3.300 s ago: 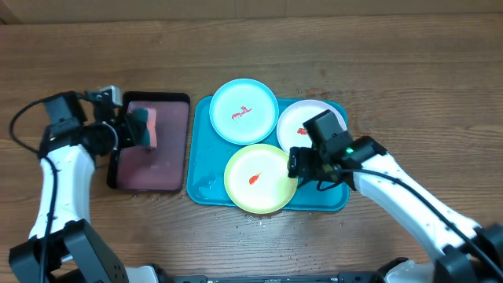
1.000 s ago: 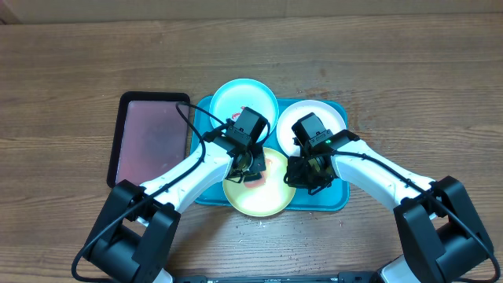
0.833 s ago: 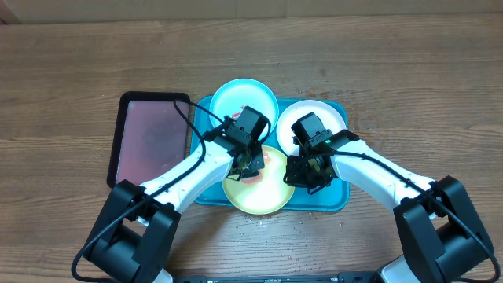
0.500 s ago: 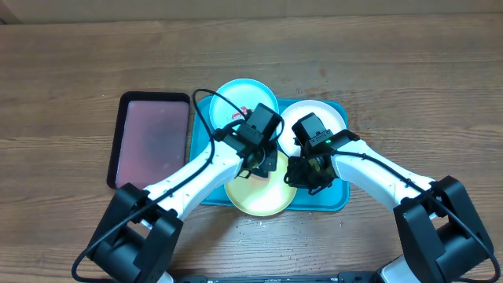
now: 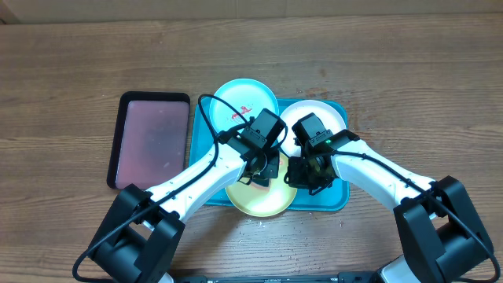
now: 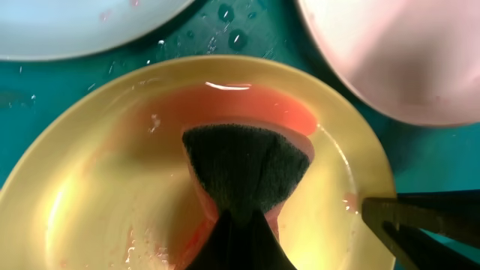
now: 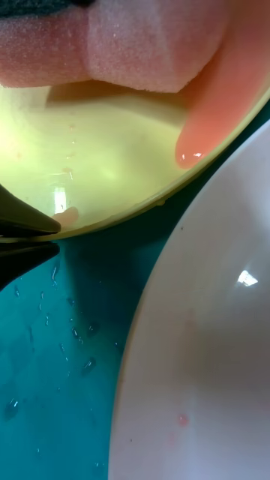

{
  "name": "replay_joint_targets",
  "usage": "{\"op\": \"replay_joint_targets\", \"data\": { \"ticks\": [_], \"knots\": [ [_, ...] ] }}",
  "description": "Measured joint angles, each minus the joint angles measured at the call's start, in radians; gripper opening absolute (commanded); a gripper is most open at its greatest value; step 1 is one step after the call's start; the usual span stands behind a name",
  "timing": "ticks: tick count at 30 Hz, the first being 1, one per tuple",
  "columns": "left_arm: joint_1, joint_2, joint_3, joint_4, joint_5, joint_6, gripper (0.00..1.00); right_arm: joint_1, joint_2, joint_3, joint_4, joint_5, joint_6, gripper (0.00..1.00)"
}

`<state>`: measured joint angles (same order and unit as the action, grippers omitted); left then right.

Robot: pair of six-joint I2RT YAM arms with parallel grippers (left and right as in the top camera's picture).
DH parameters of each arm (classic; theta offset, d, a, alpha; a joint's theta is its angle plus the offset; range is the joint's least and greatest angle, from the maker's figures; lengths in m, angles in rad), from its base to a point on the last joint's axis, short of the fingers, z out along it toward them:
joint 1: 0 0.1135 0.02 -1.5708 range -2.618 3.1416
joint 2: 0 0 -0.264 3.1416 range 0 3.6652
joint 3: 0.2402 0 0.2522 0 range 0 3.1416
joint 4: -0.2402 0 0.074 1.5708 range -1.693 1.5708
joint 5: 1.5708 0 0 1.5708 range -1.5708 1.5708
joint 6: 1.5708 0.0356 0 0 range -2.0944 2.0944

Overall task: Clean dirty plates on tray and stack at the side
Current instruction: 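Scrub the yellow plate with the sponge in the left gripper, then return the sponge to the water tray and lift the yellow plate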

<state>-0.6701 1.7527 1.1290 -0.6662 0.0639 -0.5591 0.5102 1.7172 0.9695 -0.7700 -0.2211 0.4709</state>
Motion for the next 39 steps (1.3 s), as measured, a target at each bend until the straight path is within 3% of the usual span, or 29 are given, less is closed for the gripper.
{"op": "replay_joint_targets", "data": {
  "ticks": [9, 19, 24, 26, 29, 34, 39],
  "knots": [
    [0.000, 0.000, -0.023, 0.011, -0.010, -0.011, 0.04, 0.000, 0.000, 0.000, -0.002, 0.001, 0.000, 0.04],
    [0.000, 0.000, -0.025, 0.061, -0.187, -0.030, 0.04, 0.000, 0.000, 0.000, -0.012, 0.011, 0.000, 0.04],
    [0.000, 0.000, 0.027, -0.024, -0.200, 0.018, 0.04, 0.000, 0.000, 0.001, -0.015, 0.013, 0.000, 0.05],
    [0.000, -0.006, 0.061, -0.059, -0.204, 0.030, 0.04, 0.000, 0.000, 0.001, -0.016, 0.015, 0.000, 0.12],
    [0.010, -0.044, 0.088, -0.086, -0.206, 0.040, 0.04, 0.000, 0.003, 0.001, -0.027, 0.030, -0.003, 0.13],
    [0.087, -0.147, 0.092, -0.130, -0.206, 0.075, 0.04, 0.000, 0.005, 0.001, -0.027, 0.032, -0.002, 0.04],
    [0.225, -0.192, 0.095, -0.154, -0.182, 0.145, 0.04, -0.001, 0.003, 0.005, -0.019, -0.001, -0.001, 0.04]
  ]
}}
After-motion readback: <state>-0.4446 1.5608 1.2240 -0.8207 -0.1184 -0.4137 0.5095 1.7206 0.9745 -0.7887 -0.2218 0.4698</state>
